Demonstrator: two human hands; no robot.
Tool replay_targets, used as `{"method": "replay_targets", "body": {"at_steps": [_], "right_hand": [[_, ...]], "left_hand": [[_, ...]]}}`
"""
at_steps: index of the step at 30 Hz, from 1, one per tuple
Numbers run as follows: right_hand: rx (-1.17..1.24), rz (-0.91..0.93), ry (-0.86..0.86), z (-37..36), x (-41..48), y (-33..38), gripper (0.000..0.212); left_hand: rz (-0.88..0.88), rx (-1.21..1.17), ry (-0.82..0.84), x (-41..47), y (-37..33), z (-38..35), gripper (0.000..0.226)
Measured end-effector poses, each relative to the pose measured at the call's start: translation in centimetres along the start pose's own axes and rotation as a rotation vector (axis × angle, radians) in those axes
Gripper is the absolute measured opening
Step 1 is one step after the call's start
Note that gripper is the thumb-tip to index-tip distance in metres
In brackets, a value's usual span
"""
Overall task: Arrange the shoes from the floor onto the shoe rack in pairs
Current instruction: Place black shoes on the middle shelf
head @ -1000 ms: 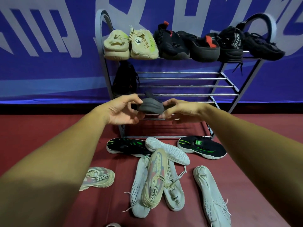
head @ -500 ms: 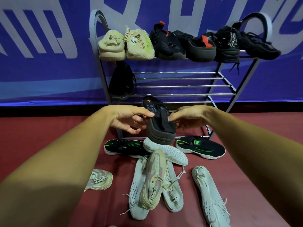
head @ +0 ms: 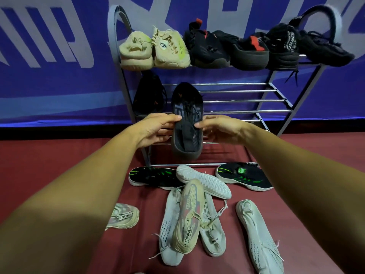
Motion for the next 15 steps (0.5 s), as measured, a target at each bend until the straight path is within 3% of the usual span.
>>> {"method": "replay_targets", "body": {"at_steps": [2, 6, 10, 15], "right_hand": [[0.121, 0.039, -0.093, 0.2, 0.7, 0.8, 0.016], [0.229, 0.167, -0.258, 0.0, 1.8, 2.3, 0.036], [0.202, 0.218, -0.400, -0.2, 2.1, 3.1, 0.020], [0.027, 0.148, -0.426, -0.8, 3.2, 2.3, 0.046]], "left_hand": [[-0.004, 0.044, -0.011, 0.1, 0.1, -0.1, 0.012], [-0.088, 0.192, -0.112, 1.3, 0.2, 0.7, 0.014], [-0.168, 0.176, -0.300, 3.0, -0.4, 1.0, 0.027], [-0.143, -0.008, -0.464, 4.7, 0.5, 1.0, 0.037]]}}
Point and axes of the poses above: each hand's wrist, its own x-axis towards the middle knuckle, its own z-axis out of the back of the hand, y = z × x, the point moved 6 cm from there along x, towards the middle knuckle, and after that the axes turned 9 degrees about -z, right-handed, at the moved point
